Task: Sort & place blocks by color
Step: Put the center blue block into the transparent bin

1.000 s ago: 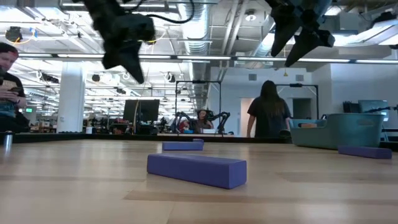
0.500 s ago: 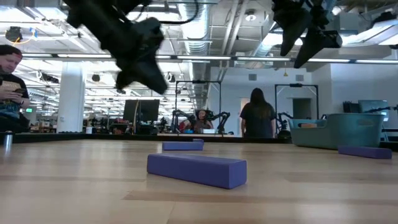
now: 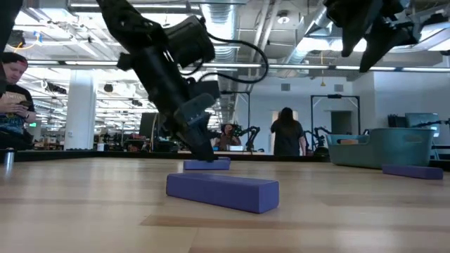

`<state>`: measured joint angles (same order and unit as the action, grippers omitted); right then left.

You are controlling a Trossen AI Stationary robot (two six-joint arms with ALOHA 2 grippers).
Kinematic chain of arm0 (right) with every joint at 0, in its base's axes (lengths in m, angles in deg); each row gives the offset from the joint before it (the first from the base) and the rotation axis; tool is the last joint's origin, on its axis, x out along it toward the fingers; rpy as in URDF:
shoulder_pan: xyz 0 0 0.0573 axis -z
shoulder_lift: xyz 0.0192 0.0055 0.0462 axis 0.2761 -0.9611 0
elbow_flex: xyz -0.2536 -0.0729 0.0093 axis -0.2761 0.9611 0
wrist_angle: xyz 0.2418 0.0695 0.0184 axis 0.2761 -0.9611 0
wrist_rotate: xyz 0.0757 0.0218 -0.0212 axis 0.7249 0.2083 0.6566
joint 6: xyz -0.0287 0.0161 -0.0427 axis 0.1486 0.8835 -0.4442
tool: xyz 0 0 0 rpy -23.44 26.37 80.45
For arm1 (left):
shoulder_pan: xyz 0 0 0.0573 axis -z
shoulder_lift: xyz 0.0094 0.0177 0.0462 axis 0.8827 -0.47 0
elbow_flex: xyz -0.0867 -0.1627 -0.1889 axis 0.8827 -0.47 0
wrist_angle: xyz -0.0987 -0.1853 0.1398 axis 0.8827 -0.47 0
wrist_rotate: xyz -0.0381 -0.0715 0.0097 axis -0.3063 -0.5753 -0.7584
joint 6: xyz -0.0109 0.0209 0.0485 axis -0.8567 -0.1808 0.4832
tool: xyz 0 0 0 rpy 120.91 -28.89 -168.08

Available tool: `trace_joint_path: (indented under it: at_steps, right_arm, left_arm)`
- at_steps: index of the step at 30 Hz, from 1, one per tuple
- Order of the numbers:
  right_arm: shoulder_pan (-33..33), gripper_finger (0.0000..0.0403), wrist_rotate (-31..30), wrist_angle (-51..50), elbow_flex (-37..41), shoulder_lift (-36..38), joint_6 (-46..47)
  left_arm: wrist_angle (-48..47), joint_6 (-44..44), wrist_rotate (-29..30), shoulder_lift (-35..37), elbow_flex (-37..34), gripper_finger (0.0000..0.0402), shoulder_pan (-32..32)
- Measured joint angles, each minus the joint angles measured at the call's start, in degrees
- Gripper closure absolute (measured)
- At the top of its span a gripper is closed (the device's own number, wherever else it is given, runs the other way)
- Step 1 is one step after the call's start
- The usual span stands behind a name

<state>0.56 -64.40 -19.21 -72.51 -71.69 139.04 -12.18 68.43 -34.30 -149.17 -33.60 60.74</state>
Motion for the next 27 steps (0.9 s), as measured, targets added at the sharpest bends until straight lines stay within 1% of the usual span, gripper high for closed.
trace_joint_path:
  at_steps: [1, 3, 8, 10, 15, 18, 21, 23, 27]
  right_arm:
    - [-0.5, 0.0147, 0.0, -0.2, 0.0, 0.0, 0.7]
    - [-1.4, 0.0147, -0.3, -0.5, 0.0, 0.0, 1.6]
    - [-2.5, 0.0147, -1.6, -0.9, 0.0, 0.0, 3.8]
    - [-2.5, 0.0147, -1.8, -0.9, 0.0, 0.0, 3.9]
    - [-2.4, 0.0147, -2.4, -1.0, 0.0, 0.0, 4.0]
    - [-2.4, 0.0147, -4.4, -1.0, 0.0, 0.0, 3.9]
    - [-2.4, 0.0147, -7.4, -1.0, 0.0, 0.0, 3.4]
    - [-1.8, 0.0147, -9.9, -1.0, 0.0, -0.6, 2.5]
    - [1.7, 0.0147, -9.5, -0.2, 0.0, -0.6, -1.5]
  left_arm:
    - [0.0, 0.8, -1.7, -0.8, 0.3, 0.021, -0.1]
    - [0.2, 2.9, -2.9, -2.1, 0.5, 0.0214, -0.3]
    - [-0.9, 4.3, -0.8, -3.1, 0.4, 0.0238, -0.3]
    - [-1.3, 5.2, -0.8, -2.7, 0.4, 0.0259, -0.3]
    - [-2.9, 6.0, -2.7, -2.2, 1.1, 0.033, -0.5]
    - [-6.5, 4.0, -4.3, -1.2, 2.2, 0.033, -0.5]
    - [-14.1, 1.3, -5.3, 1.8, 3.1, 0.033, -0.3]
    - [-17.7, -0.1, -4.5, 4.8, 3.3, 0.033, -0.3]
    - [-28.7, -1.1, 0.6, 12.1, 3.3, 0.0316, 0.9]
